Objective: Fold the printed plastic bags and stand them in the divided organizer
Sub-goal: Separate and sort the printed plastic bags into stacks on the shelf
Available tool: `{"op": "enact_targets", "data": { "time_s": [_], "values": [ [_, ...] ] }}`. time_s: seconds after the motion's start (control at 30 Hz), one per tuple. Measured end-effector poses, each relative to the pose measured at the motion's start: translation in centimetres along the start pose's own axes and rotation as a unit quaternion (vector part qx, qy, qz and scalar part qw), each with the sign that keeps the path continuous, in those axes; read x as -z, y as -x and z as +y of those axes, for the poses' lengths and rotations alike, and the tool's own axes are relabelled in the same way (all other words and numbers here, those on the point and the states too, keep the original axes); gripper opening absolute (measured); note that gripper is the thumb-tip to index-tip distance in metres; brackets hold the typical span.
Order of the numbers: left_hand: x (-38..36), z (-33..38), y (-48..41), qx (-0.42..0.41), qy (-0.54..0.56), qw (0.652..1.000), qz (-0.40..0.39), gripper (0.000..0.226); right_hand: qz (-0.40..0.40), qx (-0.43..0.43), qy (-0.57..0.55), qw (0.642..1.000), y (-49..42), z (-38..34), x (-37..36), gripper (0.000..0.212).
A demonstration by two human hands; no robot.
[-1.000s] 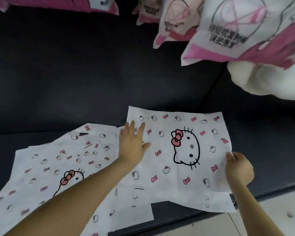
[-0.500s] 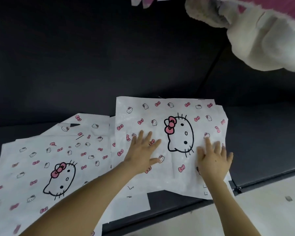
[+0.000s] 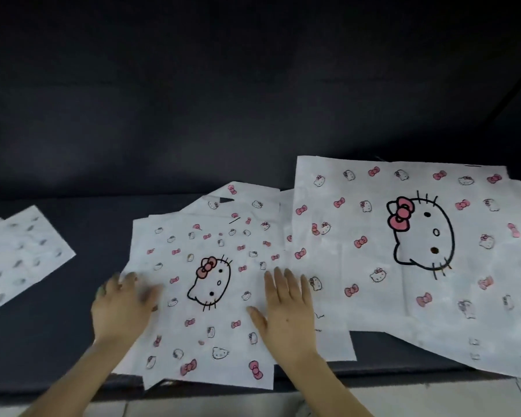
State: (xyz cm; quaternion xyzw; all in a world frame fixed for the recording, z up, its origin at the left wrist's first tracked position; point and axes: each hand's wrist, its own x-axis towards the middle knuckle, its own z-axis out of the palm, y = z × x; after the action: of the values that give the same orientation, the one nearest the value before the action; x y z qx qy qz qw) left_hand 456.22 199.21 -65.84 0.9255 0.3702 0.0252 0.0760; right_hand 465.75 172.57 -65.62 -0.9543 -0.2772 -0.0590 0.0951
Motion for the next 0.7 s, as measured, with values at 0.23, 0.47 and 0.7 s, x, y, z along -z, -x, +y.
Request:
{"op": "enact_targets", "data": {
  "time_s": [0.23, 0.47, 0.7],
  "values": [
    [-1.7, -2.4, 0.3, 0.056, 0.040, 0.997, -0.016, 0.036, 0.049, 0.020, 0.015, 0.998, -0.9, -2.6, -3.5, 0.055],
    [-1.2, -1.4, 1.0, -0.009, 0.174, 0.984, 0.042, 0.004, 0.190, 0.031, -0.054, 0.980, -1.0, -3.2, -4.3, 0.034],
    [4.3, -2.7, -0.8, -0.029, 0.270, 0.958, 0.089, 0.007, 0.241, 0.054, -0.117, 0.962, -2.9, -5.5, 0.2, 0.040]
  ]
}}
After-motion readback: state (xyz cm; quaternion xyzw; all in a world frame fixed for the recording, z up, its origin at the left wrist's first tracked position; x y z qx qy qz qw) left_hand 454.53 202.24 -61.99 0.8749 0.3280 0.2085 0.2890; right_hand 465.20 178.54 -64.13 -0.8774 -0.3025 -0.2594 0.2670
